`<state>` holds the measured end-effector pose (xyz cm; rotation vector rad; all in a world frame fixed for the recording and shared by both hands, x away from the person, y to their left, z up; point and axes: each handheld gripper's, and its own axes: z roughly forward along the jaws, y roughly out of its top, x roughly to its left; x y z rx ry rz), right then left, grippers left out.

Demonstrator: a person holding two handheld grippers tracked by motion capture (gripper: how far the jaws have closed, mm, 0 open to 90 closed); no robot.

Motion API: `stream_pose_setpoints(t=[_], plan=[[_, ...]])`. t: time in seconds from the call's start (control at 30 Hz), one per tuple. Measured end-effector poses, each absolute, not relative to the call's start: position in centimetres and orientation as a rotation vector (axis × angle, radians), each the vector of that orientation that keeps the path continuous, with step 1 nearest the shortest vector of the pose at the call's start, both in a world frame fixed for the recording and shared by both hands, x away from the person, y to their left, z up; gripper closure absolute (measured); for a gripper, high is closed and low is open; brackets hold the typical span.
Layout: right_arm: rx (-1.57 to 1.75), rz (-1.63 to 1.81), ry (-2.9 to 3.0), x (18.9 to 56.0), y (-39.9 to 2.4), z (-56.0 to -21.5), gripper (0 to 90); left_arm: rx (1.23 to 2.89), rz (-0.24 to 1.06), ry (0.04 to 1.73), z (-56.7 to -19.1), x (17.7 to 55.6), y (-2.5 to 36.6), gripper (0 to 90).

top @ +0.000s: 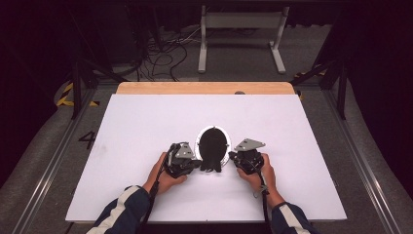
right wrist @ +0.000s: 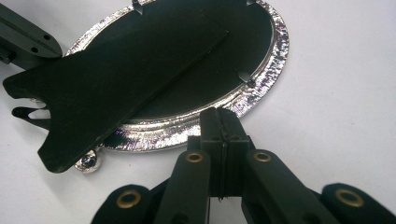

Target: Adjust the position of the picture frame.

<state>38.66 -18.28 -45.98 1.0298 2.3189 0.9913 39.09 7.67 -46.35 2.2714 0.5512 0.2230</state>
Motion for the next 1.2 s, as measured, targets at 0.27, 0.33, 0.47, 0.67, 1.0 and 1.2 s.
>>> stream_pose_setpoints(t=[0.27,0.33,0.47,0.67,1.0,1.2], plan=[[1.051,1.013,2.312,38.8,-18.5,-46.1,90.0,2.283,0.244,0.523,-46.3,39.2,7.5,89.6],[1.049,1.01,2.314,38.8,-18.5,-46.0,90.0,2.286,0.266,0.53,-46.2,39.1,7.5,84.4],[1.061,1.014,2.315,38.7,-18.6,-46.0,87.5,2.27,0.268,0.543,-46.0,39.1,8.0,78.1],[1.036,1.023,2.331,38.1,-19.0,-45.6,85.4,2.224,0.328,0.507,-44.6,38.0,10.0,60.8],[1.007,1.07,2.339,36.8,-19.4,-44.6,81.6,2.188,0.472,0.563,-44.2,36.3,14.9,32.7],[0.995,1.088,2.386,35.8,-20.2,-44.4,79.9,2.171,0.471,0.597,-44.1,35.2,17.6,26.2]])
